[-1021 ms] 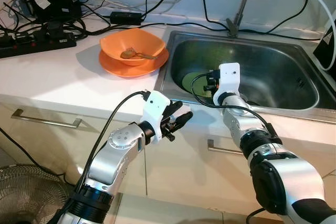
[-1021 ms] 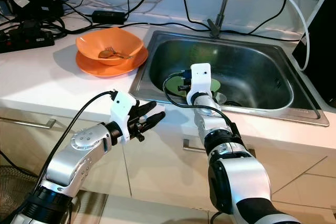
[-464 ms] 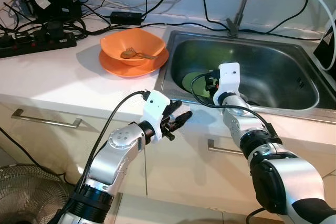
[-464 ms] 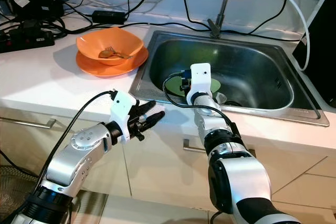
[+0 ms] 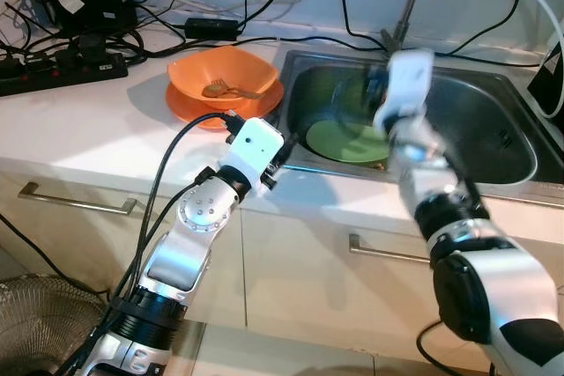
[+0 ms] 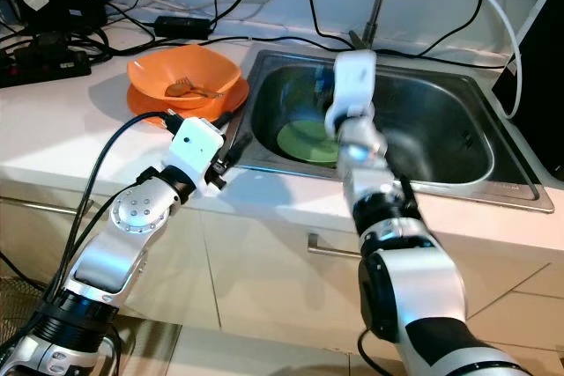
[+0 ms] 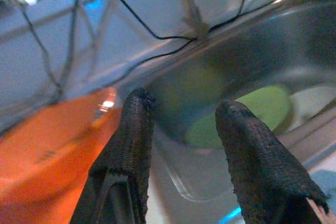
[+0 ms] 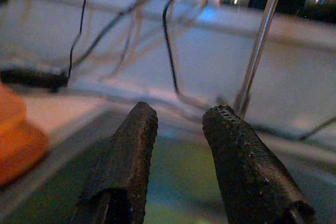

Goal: Kitchen organization

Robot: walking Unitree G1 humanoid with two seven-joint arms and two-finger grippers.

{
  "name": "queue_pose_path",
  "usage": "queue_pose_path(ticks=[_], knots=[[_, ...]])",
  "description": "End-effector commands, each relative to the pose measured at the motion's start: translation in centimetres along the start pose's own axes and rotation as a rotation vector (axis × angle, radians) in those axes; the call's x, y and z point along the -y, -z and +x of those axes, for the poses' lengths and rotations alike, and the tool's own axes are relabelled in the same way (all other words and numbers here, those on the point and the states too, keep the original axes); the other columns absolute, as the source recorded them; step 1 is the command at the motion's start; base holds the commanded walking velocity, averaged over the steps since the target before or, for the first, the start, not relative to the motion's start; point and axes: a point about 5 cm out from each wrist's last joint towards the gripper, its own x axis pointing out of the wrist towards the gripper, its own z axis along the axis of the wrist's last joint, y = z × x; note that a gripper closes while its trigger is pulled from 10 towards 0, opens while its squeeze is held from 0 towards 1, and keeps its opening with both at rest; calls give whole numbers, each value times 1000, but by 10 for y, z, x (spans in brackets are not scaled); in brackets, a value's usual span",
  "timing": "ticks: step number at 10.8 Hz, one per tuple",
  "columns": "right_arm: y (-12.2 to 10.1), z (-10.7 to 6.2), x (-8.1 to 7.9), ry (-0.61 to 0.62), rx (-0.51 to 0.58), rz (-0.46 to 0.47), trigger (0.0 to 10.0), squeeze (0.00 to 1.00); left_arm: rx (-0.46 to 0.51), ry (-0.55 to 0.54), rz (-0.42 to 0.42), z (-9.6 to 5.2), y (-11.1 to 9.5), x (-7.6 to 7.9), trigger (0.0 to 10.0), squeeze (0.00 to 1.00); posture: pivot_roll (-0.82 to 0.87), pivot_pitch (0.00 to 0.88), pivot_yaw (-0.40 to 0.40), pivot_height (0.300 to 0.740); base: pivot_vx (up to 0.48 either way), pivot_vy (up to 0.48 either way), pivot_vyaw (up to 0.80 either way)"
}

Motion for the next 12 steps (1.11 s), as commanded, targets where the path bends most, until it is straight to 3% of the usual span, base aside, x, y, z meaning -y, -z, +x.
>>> queue_pose_path(ticks=[1,2,3,6,8,12], knots=[[-21,6,6,18,93,-11,10000,0,3,-21,86,4,-4,-4,10000,0,244,30,-49,740,0,0,0],[-24,3,5,22,122,-10,10000,0,48,-29,121,6,-3,-6,10000,0,243,32,-49,740,0,0,0],[-18,-3,2,24,123,5,10000,0,52,-61,239,6,-3,-15,10000,0,243,31,-49,740,0,0,0],[13,-21,-16,-13,35,40,10000,0,-12,-89,479,16,-6,-21,10000,0,230,23,-49,740,0,0,0],[20,-28,-24,-19,10,65,10000,0,-8,-146,493,22,-7,-26,10000,0,229,23,-48,740,0,0,0],[24,-34,-22,4,-17,73,10000,0,-161,-185,549,37,12,-44,10000,0,205,28,-41,740,0,0,0]])
